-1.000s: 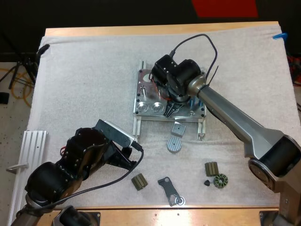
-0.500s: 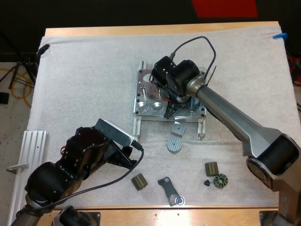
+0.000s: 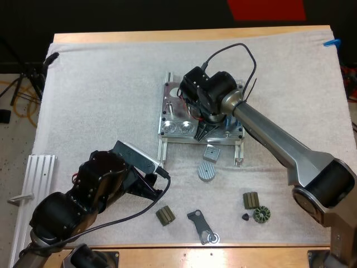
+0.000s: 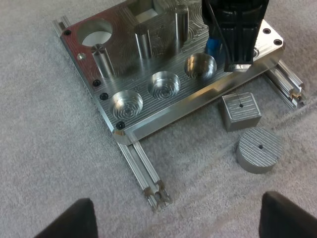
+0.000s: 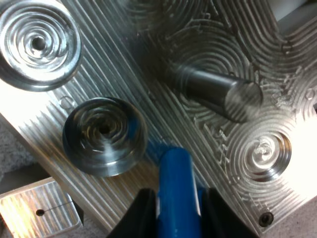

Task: Load cells from right to left

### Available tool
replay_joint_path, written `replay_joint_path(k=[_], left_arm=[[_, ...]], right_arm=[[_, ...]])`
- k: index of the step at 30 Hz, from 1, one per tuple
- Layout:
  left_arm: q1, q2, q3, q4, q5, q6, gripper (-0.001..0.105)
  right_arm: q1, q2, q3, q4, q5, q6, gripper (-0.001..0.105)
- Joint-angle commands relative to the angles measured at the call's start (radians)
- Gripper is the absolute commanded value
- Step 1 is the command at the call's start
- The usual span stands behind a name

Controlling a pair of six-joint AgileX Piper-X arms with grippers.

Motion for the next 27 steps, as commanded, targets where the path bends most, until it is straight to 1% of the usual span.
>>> replay_joint_path(k=[1, 5, 6, 8, 10, 12, 13, 23, 27], left_arm=[[0.0, -0.001, -0.006, -0.008, 0.001, -0.002, 0.066], [0.0, -0.001, -0.006, -0.008, 0.001, -0.002, 0.066], [0.0, -0.001, -0.006, -0.008, 0.001, -0.002, 0.066], [0.0, -0.001, -0.006, -0.008, 0.001, -0.002, 0.066], [0.0, -0.001, -0.006, -0.008, 0.001, -0.002, 0.066], [0.0, -0.001, -0.006, -0.008, 0.001, -0.002, 0.066], [0.0, -0.001, -0.006, -0.008, 0.001, -0.002, 0.066], [0.0, -0.001, -0.006, -0.008, 0.001, -0.002, 0.066], [0.0, -0.001, -0.006, -0.008, 0.001, -0.002, 0.066]], right_arm=[[-0.006, 0.0, 0.005, -0.007, -0.008, 0.001, 0.006], [-0.009, 0.0, 0.005, -0.007, -0.008, 0.001, 0.007], [-0.009, 0.0, 0.005, -0.007, -0.008, 0.001, 0.01], [-0.009, 0.0, 0.005, -0.007, -0.01, 0.001, 0.017], [-0.009, 0.0, 0.005, -0.01, -0.01, 0.008, 0.032], [-0.009, 0.0, 0.005, -0.019, -0.01, 0.013, 0.041], [-0.009, -0.003, 0.005, -0.029, -0.01, 0.015, 0.044], [-0.009, -0.067, 0.002, -0.054, -0.008, 0.015, 0.044], [-0.009, -0.113, 0.002, -0.047, 0.015, 0.015, 0.044]])
